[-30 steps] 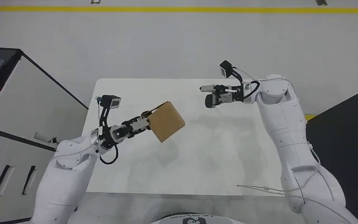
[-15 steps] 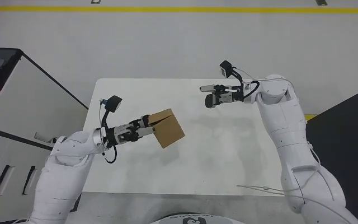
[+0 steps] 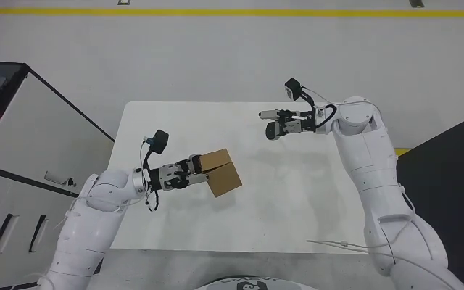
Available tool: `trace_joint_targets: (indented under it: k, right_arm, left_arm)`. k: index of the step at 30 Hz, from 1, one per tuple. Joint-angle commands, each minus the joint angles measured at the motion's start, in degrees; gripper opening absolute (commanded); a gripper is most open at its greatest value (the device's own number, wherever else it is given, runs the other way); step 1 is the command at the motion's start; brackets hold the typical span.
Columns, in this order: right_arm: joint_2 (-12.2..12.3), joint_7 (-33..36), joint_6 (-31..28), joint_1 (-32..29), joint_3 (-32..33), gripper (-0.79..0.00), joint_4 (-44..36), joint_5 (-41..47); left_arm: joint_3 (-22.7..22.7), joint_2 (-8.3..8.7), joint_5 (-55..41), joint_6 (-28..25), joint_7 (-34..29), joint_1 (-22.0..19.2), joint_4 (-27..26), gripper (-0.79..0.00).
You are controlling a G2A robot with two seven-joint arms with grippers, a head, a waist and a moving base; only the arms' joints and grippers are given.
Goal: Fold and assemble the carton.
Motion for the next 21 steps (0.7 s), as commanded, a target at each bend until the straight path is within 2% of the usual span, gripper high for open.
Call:
trace_joint_targets:
  k: [1, 3, 4, 13, 16, 21]
  right_arm:
    - [0.0, 0.0, 0.0, 0.0, 0.0, 0.0, 0.0, 0.0]
    - [0.0, 0.0, 0.0, 0.0, 0.0, 0.0, 0.0, 0.0]
    - [0.0, 0.0, 0.0, 0.0, 0.0, 0.0, 0.0, 0.0]
    - [0.0, 0.0, 0.0, 0.0, 0.0, 0.0, 0.0, 0.0]
    - [0.0, 0.0, 0.0, 0.0, 0.0, 0.0, 0.0, 0.0]
    - [0.0, 0.0, 0.0, 0.0, 0.0, 0.0, 0.0, 0.0]
  left_arm:
    - [0.23, -0.01, 1.23, 0.51, 0.35, 0.0, 0.0, -0.785]
    - [1.22, -0.13, 3.56, -0.11, 1.53, -0.86, 1.18, -0.785]
    - [1.27, -0.13, 8.05, -1.08, 1.46, -1.95, 2.42, -0.785]
    - [8.23, -2.37, 33.73, -4.7, 17.58, -9.15, 11.63, -0.785]
    - [10.43, -3.1, 38.34, -6.36, 23.61, -10.41, 14.37, -0.785]
    - [10.64, -3.15, 38.88, -6.36, 24.03, -10.6, 14.45, -0.785]
